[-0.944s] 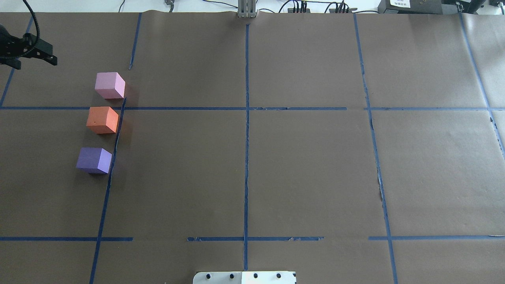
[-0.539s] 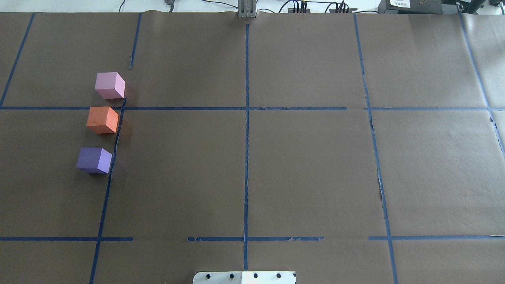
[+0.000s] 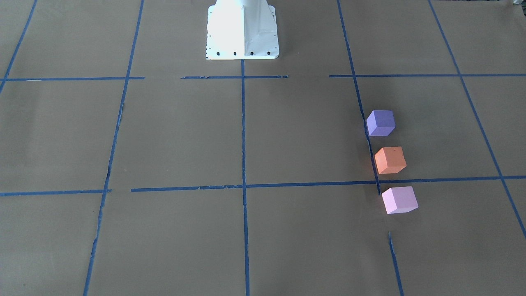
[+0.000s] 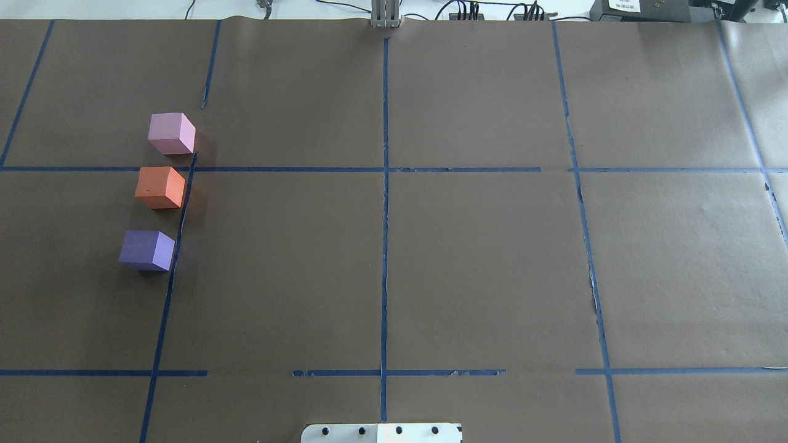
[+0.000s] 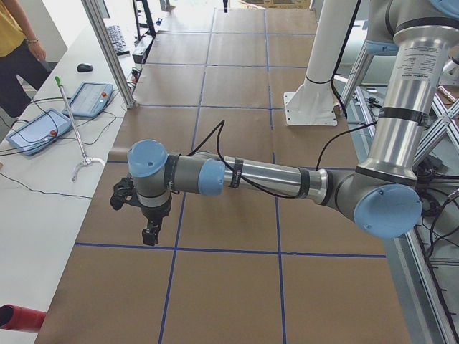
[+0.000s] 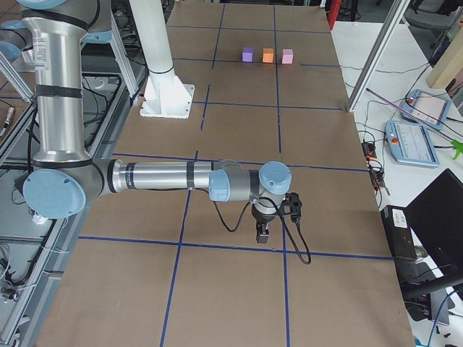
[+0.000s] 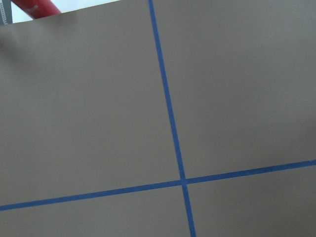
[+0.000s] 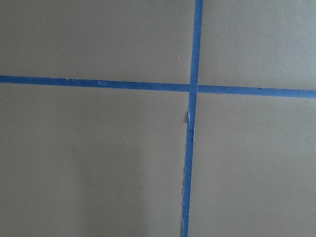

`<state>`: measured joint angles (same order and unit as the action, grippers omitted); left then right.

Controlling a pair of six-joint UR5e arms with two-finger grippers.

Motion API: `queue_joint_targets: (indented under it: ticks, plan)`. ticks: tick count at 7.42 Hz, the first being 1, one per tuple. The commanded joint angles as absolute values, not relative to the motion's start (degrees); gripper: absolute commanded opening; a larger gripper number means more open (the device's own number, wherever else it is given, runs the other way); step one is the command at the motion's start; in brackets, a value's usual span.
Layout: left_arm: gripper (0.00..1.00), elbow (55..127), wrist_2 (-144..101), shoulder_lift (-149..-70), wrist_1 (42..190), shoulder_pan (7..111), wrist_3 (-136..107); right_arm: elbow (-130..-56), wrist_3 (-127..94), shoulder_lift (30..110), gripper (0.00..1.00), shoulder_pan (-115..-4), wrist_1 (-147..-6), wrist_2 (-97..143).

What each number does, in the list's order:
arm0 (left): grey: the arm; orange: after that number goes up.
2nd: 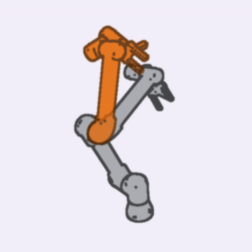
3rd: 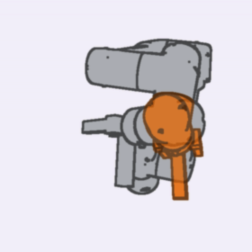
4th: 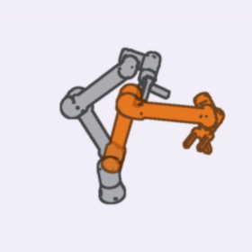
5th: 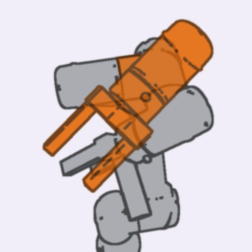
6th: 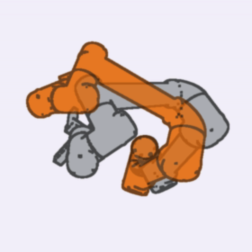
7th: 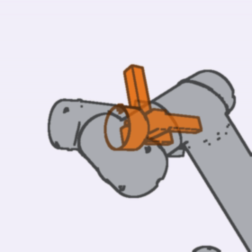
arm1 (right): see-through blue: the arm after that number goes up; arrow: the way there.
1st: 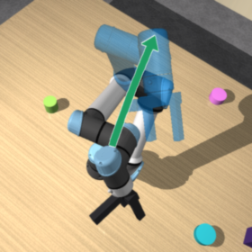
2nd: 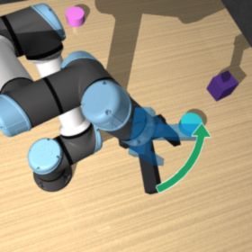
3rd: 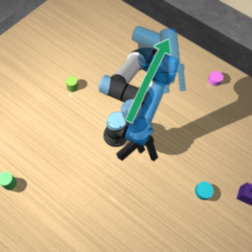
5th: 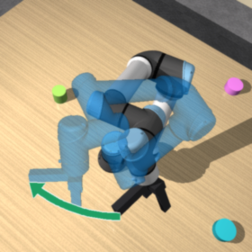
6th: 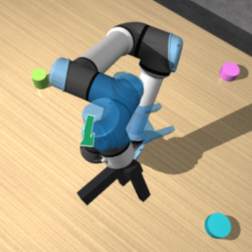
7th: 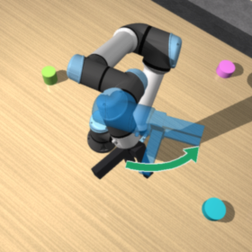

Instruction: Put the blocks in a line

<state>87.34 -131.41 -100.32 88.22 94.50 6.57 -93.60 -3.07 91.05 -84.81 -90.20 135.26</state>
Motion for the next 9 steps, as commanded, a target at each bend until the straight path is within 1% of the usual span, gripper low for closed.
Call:
queue_joint_targets:
  ticks: [1, 2, 9]
  plan:
    - [1.00, 87.4, -131.6, -97.6, 88.5, 94.6, 6.2, -93.6, -3.1, 91.1, 1.00, -84.8, -90.2, 135.3]
    - [1.00, 88.6, -131.4, -97.6, 88.2, 94.7, 6.1, -93.6, -3.1, 91.1, 1.00, -84.8, -90.2, 135.3]
    - [1.00, 88.7, -134.5, -94.5, 86.1, 94.7, 6.2, -93.6, -3.1, 91.1, 1.00, -84.8, -90.2, 135.3]
